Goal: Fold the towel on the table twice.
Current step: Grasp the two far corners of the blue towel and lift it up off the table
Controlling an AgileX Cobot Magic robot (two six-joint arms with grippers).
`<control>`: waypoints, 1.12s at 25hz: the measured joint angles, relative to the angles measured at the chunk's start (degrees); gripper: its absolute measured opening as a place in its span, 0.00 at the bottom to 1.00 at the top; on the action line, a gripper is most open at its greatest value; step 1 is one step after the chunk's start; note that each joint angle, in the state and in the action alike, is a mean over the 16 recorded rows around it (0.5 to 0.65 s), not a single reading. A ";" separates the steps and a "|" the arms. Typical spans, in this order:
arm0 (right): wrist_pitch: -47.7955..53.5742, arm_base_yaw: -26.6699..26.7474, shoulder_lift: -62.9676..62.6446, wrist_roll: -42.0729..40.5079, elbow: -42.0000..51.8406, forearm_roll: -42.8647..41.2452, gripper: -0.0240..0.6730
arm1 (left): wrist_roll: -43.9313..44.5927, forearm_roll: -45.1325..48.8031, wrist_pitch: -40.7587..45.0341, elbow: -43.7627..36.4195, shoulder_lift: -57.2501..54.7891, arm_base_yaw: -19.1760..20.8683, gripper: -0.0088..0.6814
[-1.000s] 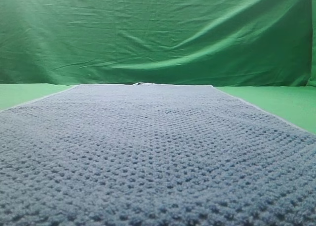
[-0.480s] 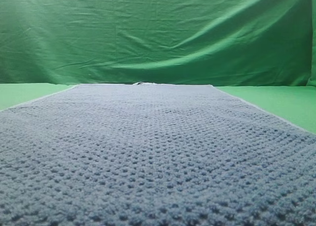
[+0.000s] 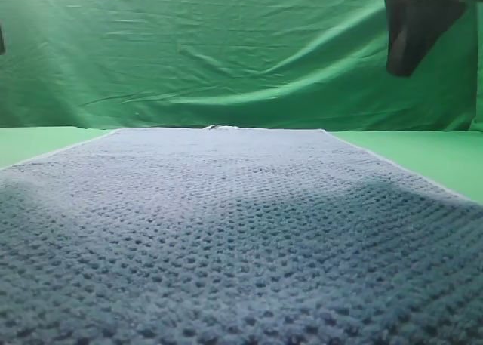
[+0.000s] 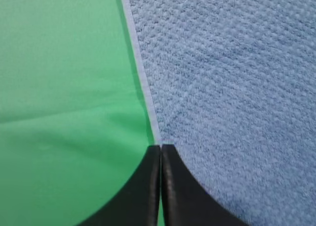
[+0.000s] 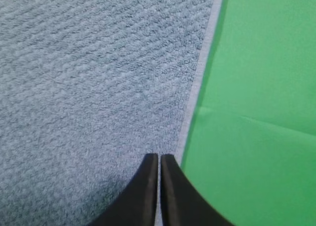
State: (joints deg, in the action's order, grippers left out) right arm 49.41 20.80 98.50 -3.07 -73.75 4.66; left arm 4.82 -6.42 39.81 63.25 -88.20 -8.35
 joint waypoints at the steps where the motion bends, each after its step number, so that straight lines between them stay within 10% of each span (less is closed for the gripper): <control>1: -0.03 0.00 1.77 -0.03 -1.06 0.00 0.04 | 0.19 0.00 -0.26 1.08 -1.61 0.00 0.01; 8: -1.22 0.02 10.89 -0.44 -5.82 0.00 0.19 | 0.77 -0.52 -2.07 6.37 -10.05 0.00 0.10; 21: -5.24 0.08 14.87 -0.98 -7.01 -0.15 0.86 | 0.89 -4.14 -5.54 7.90 -16.62 -0.02 0.81; 28: -8.64 0.08 14.89 -1.09 -7.01 -0.40 0.96 | 0.94 -4.91 -7.54 7.92 -19.73 -0.02 0.95</control>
State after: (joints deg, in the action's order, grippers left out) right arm 40.77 20.88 113.39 -4.16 -80.76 4.26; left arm 5.75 -11.34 32.27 71.17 -107.92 -8.36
